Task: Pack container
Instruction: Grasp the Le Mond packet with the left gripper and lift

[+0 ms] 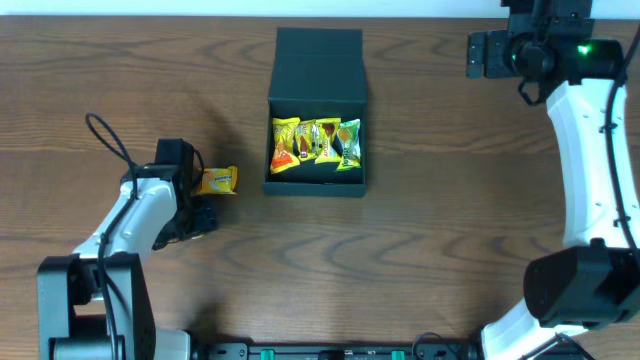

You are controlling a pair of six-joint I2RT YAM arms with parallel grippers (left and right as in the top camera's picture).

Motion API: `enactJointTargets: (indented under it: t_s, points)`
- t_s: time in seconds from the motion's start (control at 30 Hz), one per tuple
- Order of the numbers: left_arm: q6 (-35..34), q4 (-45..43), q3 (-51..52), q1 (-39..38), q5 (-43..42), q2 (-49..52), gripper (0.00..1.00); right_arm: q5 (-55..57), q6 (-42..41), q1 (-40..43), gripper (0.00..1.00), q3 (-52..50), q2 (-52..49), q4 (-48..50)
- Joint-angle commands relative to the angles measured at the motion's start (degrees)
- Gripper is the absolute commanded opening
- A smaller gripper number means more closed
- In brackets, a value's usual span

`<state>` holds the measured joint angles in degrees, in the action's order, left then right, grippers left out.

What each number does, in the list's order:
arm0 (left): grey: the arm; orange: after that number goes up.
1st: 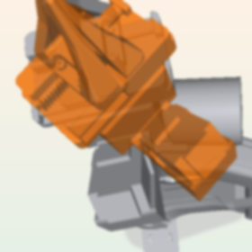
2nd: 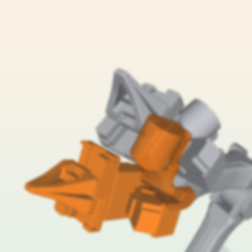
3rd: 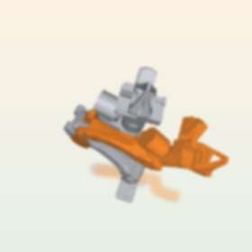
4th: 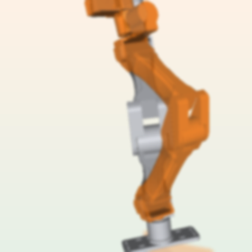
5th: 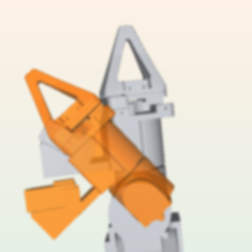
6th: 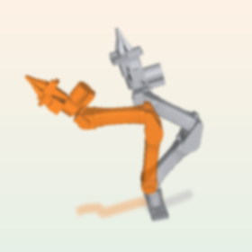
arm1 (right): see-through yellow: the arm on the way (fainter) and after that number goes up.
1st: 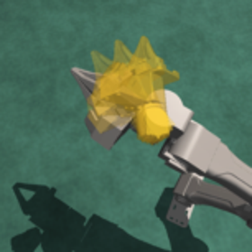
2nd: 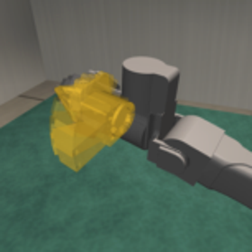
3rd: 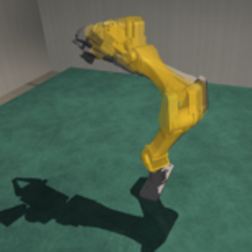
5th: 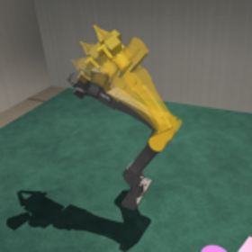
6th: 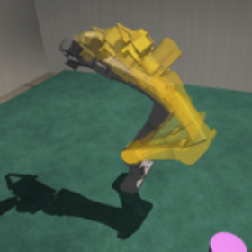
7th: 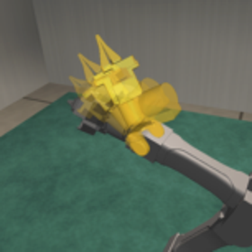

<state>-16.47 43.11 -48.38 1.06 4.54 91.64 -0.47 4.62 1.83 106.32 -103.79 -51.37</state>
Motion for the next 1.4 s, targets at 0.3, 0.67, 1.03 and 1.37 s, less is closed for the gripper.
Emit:
enactJointTargets:
  t_s: [0.3,0.67,1.03,1.37]
  points:
    - [0.3,-0.4,0.2,0.0,1.9,2.0,0.39,-0.2,0.8,0.4,0.99,-0.2,-0.4,0.0]
    - [0.3,0.8,-0.5,0.0,2.1,2.0,0.56,-0.2,0.9,0.4,0.99,-0.2,-0.4,0.0]
    - [19.1,-1.6,-8.8,0.0,6.7,2.0,0.76,-0.2,0.9,0.3,0.99,-0.2,-0.4,0.0]
    - [17.1,-0.8,-8.8,0.0,-1.8,2.0,0.90,-0.2,0.8,0.3,0.99,-0.2,-0.4,-0.7]
